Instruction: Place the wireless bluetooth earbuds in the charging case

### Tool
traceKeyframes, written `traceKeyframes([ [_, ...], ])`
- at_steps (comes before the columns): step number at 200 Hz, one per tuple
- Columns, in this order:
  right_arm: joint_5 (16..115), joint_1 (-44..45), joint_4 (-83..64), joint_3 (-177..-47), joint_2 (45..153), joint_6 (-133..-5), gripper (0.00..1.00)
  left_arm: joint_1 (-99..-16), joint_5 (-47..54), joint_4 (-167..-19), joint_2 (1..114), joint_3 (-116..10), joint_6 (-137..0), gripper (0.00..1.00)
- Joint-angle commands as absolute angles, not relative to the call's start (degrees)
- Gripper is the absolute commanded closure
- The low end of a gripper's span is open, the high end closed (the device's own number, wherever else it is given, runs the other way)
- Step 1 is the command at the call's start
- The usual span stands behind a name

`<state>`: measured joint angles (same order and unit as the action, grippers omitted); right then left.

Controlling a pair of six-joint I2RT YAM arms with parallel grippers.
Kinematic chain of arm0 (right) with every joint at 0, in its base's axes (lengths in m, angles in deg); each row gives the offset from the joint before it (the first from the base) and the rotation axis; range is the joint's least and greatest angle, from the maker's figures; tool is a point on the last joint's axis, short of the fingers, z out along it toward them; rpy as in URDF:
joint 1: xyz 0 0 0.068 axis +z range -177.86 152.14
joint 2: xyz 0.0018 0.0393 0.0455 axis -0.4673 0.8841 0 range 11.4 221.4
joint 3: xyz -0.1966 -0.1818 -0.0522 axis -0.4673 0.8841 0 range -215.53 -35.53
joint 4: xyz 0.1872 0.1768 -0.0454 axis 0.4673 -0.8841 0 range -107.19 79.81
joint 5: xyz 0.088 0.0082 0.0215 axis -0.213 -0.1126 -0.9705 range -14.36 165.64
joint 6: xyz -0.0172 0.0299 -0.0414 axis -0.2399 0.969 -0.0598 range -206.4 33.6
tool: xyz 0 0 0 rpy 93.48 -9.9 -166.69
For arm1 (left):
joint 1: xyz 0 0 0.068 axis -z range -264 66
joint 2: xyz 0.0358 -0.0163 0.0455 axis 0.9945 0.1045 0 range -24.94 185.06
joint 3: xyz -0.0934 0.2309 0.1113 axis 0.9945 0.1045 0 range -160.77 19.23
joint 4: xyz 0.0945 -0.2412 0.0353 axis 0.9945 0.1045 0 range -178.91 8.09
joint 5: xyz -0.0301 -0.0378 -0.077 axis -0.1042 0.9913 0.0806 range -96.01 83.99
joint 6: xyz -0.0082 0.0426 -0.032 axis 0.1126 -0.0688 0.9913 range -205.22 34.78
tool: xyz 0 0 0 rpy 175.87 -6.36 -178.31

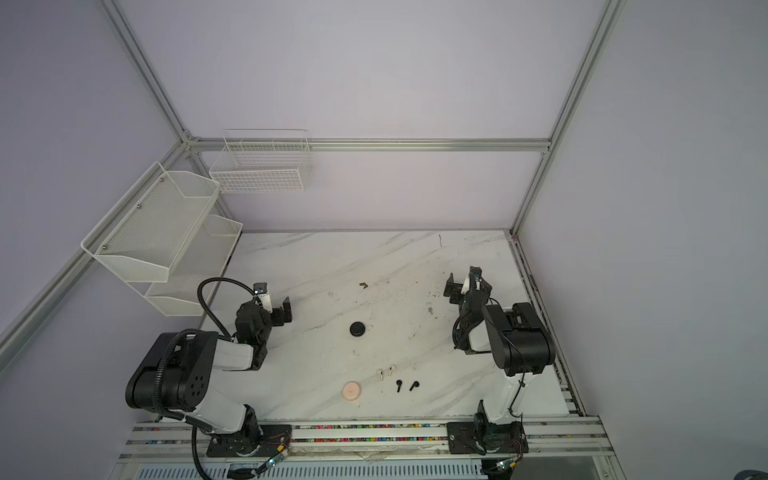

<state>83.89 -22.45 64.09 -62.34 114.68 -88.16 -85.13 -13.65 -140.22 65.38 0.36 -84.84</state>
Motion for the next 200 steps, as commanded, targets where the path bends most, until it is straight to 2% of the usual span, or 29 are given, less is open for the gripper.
traceKeyframes([
  [1, 83.1, -22.7, 65.4, -63.0, 113.8, -88.8, 0.03, -85.3, -13.4, -142.7, 65.1, -2.7, -84.2, 0.0],
  [28, 83.3, -22.8, 66.1, -62.6, 113.6, -89.3, 0.03, -83.5, -17.1, -142.6, 65.0, -2.7, -85.0, 0.0],
  [188, 83.5, -22.7, 66.0, -62.6, 113.7, -89.5, 0.03, -83.4, -17.2, -142.8, 65.0, -2.6, -85.1, 0.0],
  [200, 84.4, -22.7, 66.6, -62.4, 113.3, -89.5, 0.03, -82.5, -21.3, -143.8, 64.8, -2.3, -85.2, 0.0],
])
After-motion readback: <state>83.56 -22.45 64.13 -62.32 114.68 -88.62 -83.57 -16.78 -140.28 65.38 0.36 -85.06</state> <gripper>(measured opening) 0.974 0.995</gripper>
